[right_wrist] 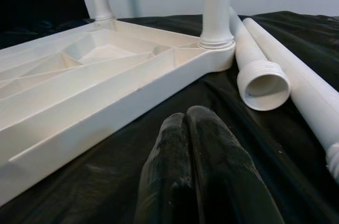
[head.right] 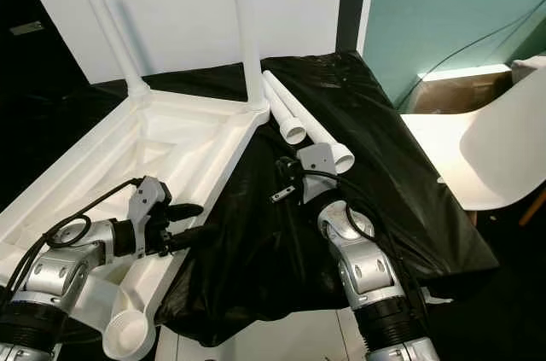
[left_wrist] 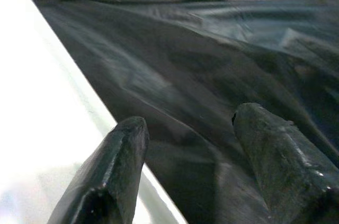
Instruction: Building children table
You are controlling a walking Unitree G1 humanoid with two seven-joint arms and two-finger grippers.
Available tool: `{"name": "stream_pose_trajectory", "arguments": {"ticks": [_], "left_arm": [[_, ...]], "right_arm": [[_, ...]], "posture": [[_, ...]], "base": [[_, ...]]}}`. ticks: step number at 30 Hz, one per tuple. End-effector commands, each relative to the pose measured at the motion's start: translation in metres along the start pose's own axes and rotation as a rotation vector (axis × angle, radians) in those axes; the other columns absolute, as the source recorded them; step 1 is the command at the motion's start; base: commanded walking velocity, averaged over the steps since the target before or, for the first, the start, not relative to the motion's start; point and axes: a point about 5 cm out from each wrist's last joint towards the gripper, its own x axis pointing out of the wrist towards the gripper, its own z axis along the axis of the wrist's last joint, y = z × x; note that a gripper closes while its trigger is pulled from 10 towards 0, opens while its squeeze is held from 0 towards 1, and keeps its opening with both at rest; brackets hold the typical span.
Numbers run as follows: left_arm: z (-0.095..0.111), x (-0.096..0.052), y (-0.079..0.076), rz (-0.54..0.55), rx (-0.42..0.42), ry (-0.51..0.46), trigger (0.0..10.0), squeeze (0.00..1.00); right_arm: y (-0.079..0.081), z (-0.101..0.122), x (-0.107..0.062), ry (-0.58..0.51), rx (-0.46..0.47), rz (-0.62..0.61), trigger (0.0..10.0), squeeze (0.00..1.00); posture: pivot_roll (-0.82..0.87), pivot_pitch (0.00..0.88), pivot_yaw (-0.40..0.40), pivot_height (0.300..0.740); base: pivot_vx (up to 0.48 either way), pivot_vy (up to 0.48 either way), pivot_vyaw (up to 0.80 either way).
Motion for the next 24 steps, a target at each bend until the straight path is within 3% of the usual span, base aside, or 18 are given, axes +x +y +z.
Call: {"name": "stream_pose_trajectory", "arguments": {"ticks": [1,4,11,14,18,24], "left_arm": [[0.002,-0.006,0.015,0.209,-0.012,-0.015,10.0,0.00],[0.001,-0.010,0.023,0.277,-0.011,0.006,10.0,0.00],[-0.001,-0.003,0.017,0.241,0.002,0.048,10.0,0.00],[0.003,0.000,0.022,0.282,0.003,0.039,10.0,0.00],[0.004,-0.001,0.033,0.373,0.003,0.051,10.0,0.00],[-0.010,-0.012,0.061,0.650,-0.047,0.192,10.0,0.00]], "right_arm": [[0.003,-0.001,0.000,0.004,-0.003,0.009,10.0,0.00],[0.003,-0.001,0.001,0.003,-0.003,0.011,10.0,0.00],[0.003,-0.001,0.002,0.002,-0.004,0.014,10.0,0.00],[0.003,-0.001,0.002,0.002,-0.004,0.013,10.0,0.00],[0.003,-0.001,0.001,0.003,-0.004,0.012,10.0,0.00],[0.003,-0.001,0.000,0.004,-0.002,0.008,10.0,0.00]], "posture": [[-0.05,0.000,0.072,0.740],[-0.05,0.000,0.069,0.740],[-0.05,0.000,0.068,0.740],[-0.05,0.000,0.069,0.740],[-0.05,0.000,0.069,0.740],[-0.05,0.000,0.071,0.740]], "base": [[0.000,0.000,0.00],[0.000,0.000,0.00],[0.000,0.000,0.00],[0.000,0.000,0.00],[0.000,0.000,0.00],[0.000,0.000,0.00]]}}
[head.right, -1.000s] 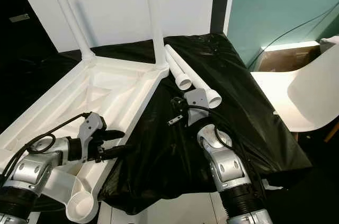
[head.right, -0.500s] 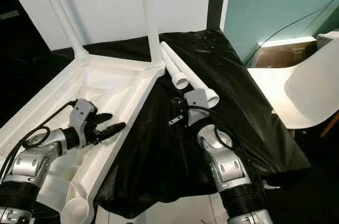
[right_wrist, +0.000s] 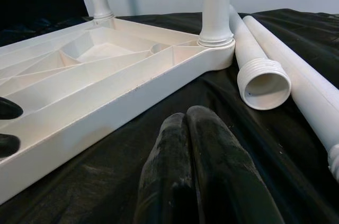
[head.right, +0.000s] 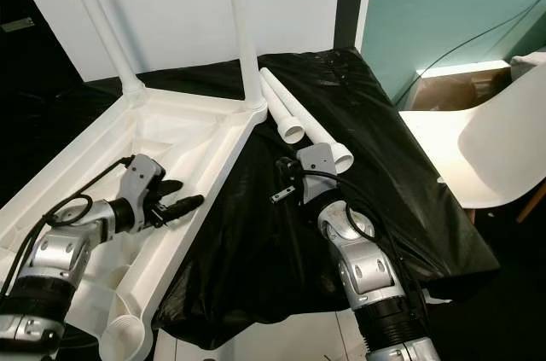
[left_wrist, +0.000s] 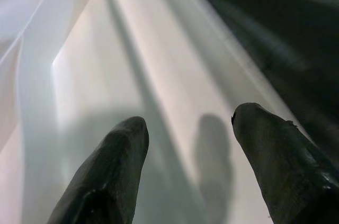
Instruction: Building children table
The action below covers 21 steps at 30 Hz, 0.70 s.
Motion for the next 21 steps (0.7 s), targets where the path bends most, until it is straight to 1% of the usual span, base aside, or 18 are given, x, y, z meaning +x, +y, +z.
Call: {"name": "stream_pose_trajectory", "arguments": {"ticks": [1,2,3,5,6,7,8,9,10,11,12,14,15,17,19,20,21], "left_arm": [[-0.011,-0.005,0.020,0.333,-0.022,0.064,10.0,0.00],[-0.011,-0.005,0.020,0.333,-0.022,0.064,10.0,0.00],[-0.013,-0.006,0.022,0.360,-0.017,0.086,10.0,0.00],[-0.013,-0.006,0.022,0.360,-0.017,0.086,10.0,0.00],[-0.014,-0.006,0.023,0.372,-0.018,0.102,10.0,0.00],[-0.017,-0.005,0.020,0.360,-0.018,0.125,10.0,0.00],[-0.017,-0.005,0.020,0.360,-0.018,0.125,10.0,0.00],[-0.020,-0.002,0.017,0.338,-0.023,0.151,10.0,0.00],[-0.023,0.000,0.013,0.318,-0.036,0.171,8.9,0.00],[-0.023,0.000,0.013,0.318,-0.036,0.171,8.9,0.00],[-0.024,0.005,0.007,0.297,-0.054,0.177,1.0,0.00],[-0.024,0.005,0.007,0.297,-0.054,0.177,1.0,0.00],[-0.022,0.012,0.002,0.286,-0.088,0.165,0.0,0.00],[-0.022,0.012,0.002,0.286,-0.088,0.165,0.0,0.00],[-0.015,0.032,-0.009,0.296,-0.158,0.119,0.0,0.00],[-0.015,0.032,-0.009,0.296,-0.158,0.119,0.0,0.00],[-0.012,0.041,-0.012,0.321,-0.178,0.103,0.0,0.00]], "right_arm": [[0.003,-0.001,0.000,0.003,-0.002,0.009,10.0,0.00],[0.003,-0.001,0.000,0.003,-0.002,0.009,10.0,0.00],[0.003,-0.001,0.000,0.003,-0.001,0.009,10.0,0.00],[0.003,-0.001,0.000,0.003,-0.001,0.009,10.0,0.00],[0.003,-0.001,0.000,0.003,-0.001,0.010,10.0,0.00],[0.004,-0.001,0.000,0.002,0.000,0.011,10.0,0.00],[0.004,-0.001,0.000,0.002,0.000,0.011,10.0,0.00],[0.004,-0.001,0.000,0.002,0.000,0.011,10.0,0.00],[0.004,-0.001,0.000,0.002,0.000,0.010,10.0,0.00],[0.004,-0.001,0.000,0.002,0.000,0.010,10.0,0.00],[0.003,-0.001,0.000,0.001,0.000,0.009,10.0,0.00],[0.003,-0.001,0.000,0.001,0.000,0.009,10.0,0.00],[0.003,0.000,0.001,0.001,0.000,0.008,10.0,0.00],[0.003,0.000,0.001,0.001,0.000,0.008,10.0,0.00],[0.003,0.000,0.001,-0.001,0.000,0.005,10.0,0.00],[0.003,0.000,0.001,-0.001,0.000,0.005,10.0,0.00],[0.003,0.000,0.001,-0.003,0.001,0.004,10.0,0.00]], "posture": [[-0.05,0.000,0.071,0.740],[-0.05,0.000,0.071,0.740],[-0.05,0.000,0.071,0.740],[-0.05,0.000,0.071,0.740],[-0.05,0.000,0.071,0.740],[-0.05,0.000,0.073,0.740],[-0.05,0.000,0.073,0.740],[-0.05,0.000,0.073,0.740],[-0.05,0.000,0.073,0.740],[-0.05,0.000,0.073,0.740],[-0.05,0.000,0.075,0.740],[-0.05,0.000,0.075,0.740],[-0.05,0.000,0.076,0.740],[-0.05,0.000,0.076,0.740],[-0.06,0.000,0.081,0.740],[-0.06,0.000,0.081,0.740],[-0.06,0.000,0.082,0.740]], "base": [[0.000,0.000,0.00],[0.000,0.000,0.00],[0.000,0.000,0.00],[0.000,0.000,0.00],[0.000,0.000,0.00],[0.000,0.000,0.00],[0.000,0.000,0.00],[0.000,0.000,0.00],[0.000,0.000,0.00],[0.000,0.000,0.00],[0.000,0.000,0.00],[0.000,0.000,0.00],[0.000,0.000,0.00],[0.000,0.000,0.00],[0.000,0.000,0.00],[0.000,0.000,0.00],[0.000,0.000,0.00]]}}
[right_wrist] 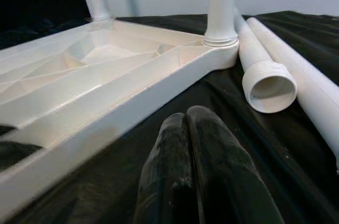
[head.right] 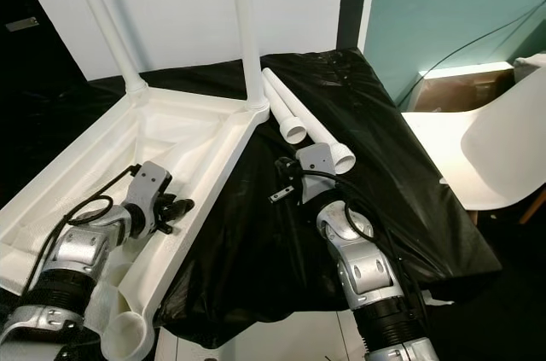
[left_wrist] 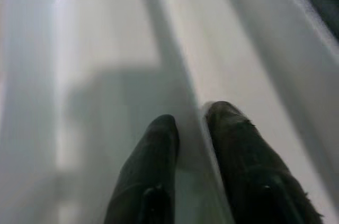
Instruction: Building children table
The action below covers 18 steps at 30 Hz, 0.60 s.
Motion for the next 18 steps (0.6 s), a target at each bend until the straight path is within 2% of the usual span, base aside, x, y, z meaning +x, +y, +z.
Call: {"name": "stream_pose_trajectory", "arguments": {"ticks": [1,2,4,6,15,18], "left_arm": [[-0.007,0.006,0.004,0.156,-0.054,0.025,0.0,0.00],[-0.007,0.006,0.004,0.156,-0.054,0.025,0.0,0.00],[-0.003,0.015,0.004,0.234,-0.087,0.009,0.0,0.00],[-0.002,0.016,0.006,0.272,-0.101,0.004,0.0,0.00],[-0.001,0.014,0.017,0.428,-0.155,-0.004,0.0,0.00],[0.001,0.015,0.018,0.450,-0.174,-0.014,0.0,0.00]], "right_arm": [[0.004,0.000,0.001,-0.001,0.001,0.010,10.0,0.00],[0.004,0.000,0.001,-0.001,0.001,0.010,10.0,0.00],[0.004,0.000,0.001,-0.002,0.002,0.009,10.0,0.00],[0.004,0.000,0.001,-0.002,0.002,0.009,10.0,0.00],[0.004,-0.001,0.000,0.002,0.003,0.009,10.0,0.00],[0.004,-0.001,0.000,0.002,0.003,0.010,10.0,0.00]], "posture": [[-0.06,0.000,0.082,0.740],[-0.06,0.000,0.082,0.740],[-0.06,0.000,0.085,0.740],[-0.06,0.000,0.085,0.740],[-0.06,0.000,0.083,0.740],[-0.06,0.000,0.081,0.740]], "base": [[0.000,0.000,0.00],[0.000,0.000,0.00],[0.000,0.000,0.00],[0.000,0.000,0.00],[0.000,0.000,0.00],[0.000,0.000,0.00]]}}
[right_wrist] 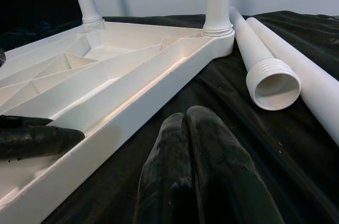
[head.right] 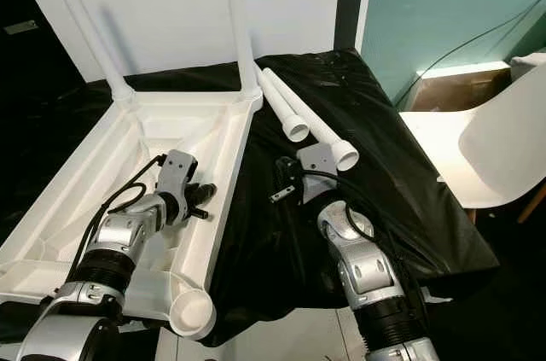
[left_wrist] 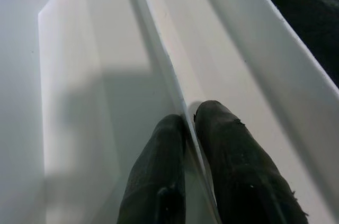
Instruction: Building children table
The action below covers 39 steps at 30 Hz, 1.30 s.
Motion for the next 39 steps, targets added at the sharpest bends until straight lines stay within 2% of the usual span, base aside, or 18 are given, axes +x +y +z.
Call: {"name": "stream_pose_trajectory", "arguments": {"ticks": [1,5,8,13,16,18,19,22,23,25,26,27,32,33,34,35,36,39], "left_arm": [[-0.006,-0.004,0.023,0.383,-0.063,0.014,0.0,0.00],[-0.003,-0.002,0.021,0.400,-0.084,-0.004,0.0,0.00],[0.007,0.005,0.012,0.417,-0.138,-0.067,0.0,0.00],[0.011,0.008,0.007,0.404,-0.149,-0.091,0.0,0.00],[0.019,0.012,-0.004,0.359,-0.183,-0.132,0.0,0.00],[0.019,0.012,-0.004,0.359,-0.183,-0.132,0.0,0.00],[0.022,0.013,-0.011,0.324,-0.201,-0.153,0.0,0.00],[0.022,0.013,-0.011,0.324,-0.201,-0.153,0.0,0.00],[0.026,0.016,-0.019,0.267,-0.207,-0.178,0.0,0.00],[0.026,0.016,-0.019,0.267,-0.207,-0.178,0.0,0.00],[0.028,0.017,-0.028,0.209,-0.164,-0.199,10.0,0.43],[0.027,0.016,-0.032,0.163,-0.133,-0.210,10.0,1.00],[0.025,0.013,-0.033,0.104,-0.057,-0.226,10.0,1.00],[0.027,0.012,-0.033,0.086,-0.050,-0.240,10.0,0.90],[0.027,0.012,-0.033,0.086,-0.050,-0.240,10.0,0.90],[0.031,0.009,-0.034,0.049,-0.033,-0.279,10.0,0.00],[0.031,0.009,-0.034,0.049,-0.033,-0.279,10.0,0.00],[0.044,-0.002,-0.039,-0.065,-0.020,-0.390,10.0,0.00]], "right_arm": [[0.004,0.000,0.000,0.001,0.002,0.011,10.0,0.00],[0.005,0.000,0.000,0.000,0.003,0.014,10.0,0.00],[0.006,0.000,0.001,-0.001,0.004,0.016,10.0,0.00],[0.005,0.000,0.001,0.000,0.003,0.014,10.0,0.00],[0.004,-0.001,0.000,0.001,0.002,0.011,10.0,0.00],[0.004,-0.001,0.000,0.001,0.002,0.011,10.0,0.00],[0.004,-0.001,0.000,0.002,0.002,0.011,10.0,0.00],[0.004,-0.001,0.000,0.002,0.002,0.011,10.0,0.00],[0.005,-0.001,0.000,0.002,0.002,0.011,10.0,0.00],[0.005,-0.001,0.000,0.002,0.002,0.011,10.0,0.00],[0.005,-0.001,0.000,0.002,0.002,0.012,10.0,0.00],[0.005,-0.001,0.000,0.002,0.002,0.012,10.0,0.00],[0.005,-0.001,0.001,0.003,0.003,0.011,10.0,0.00],[0.005,-0.001,0.001,0.003,0.003,0.012,10.0,0.00],[0.005,-0.001,0.001,0.003,0.003,0.012,10.0,0.00],[0.005,-0.001,0.001,0.003,0.003,0.012,10.0,0.00],[0.005,-0.001,0.001,0.003,0.003,0.012,10.0,0.00],[0.005,-0.002,0.001,0.004,0.003,0.014,10.0,0.00]], "posture": [[-0.06,0.000,0.081,0.740],[-0.06,0.000,0.080,0.740],[-0.06,0.000,0.080,0.740],[-0.06,0.000,0.080,0.740],[-0.07,0.000,0.080,0.740],[-0.07,0.000,0.080,0.740],[-0.07,0.000,0.080,0.740],[-0.07,0.000,0.080,0.740],[-0.07,0.000,0.080,0.740],[-0.07,0.000,0.080,0.740],[-0.06,0.000,0.080,0.740],[-0.06,0.000,0.080,0.740],[-0.06,0.000,0.079,0.740],[-0.06,0.000,0.078,0.740],[-0.06,0.000,0.078,0.740],[-0.06,0.000,0.078,0.740],[-0.06,0.000,0.078,0.740],[-0.06,0.000,0.077,0.740]], "base": [[0.000,0.000,0.00],[0.000,0.000,0.00],[0.000,0.000,0.00],[0.000,0.000,0.00],[0.000,0.000,0.00],[0.000,0.000,0.00],[0.000,0.000,0.00],[0.000,0.000,0.00],[0.000,0.000,0.00],[0.000,0.000,0.00],[0.000,0.000,0.00],[0.000,0.000,0.00],[0.000,0.000,0.00],[0.000,0.000,0.00],[0.000,0.000,0.00],[0.000,0.000,0.00],[0.000,0.000,0.00],[0.000,0.000,0.00]]}}
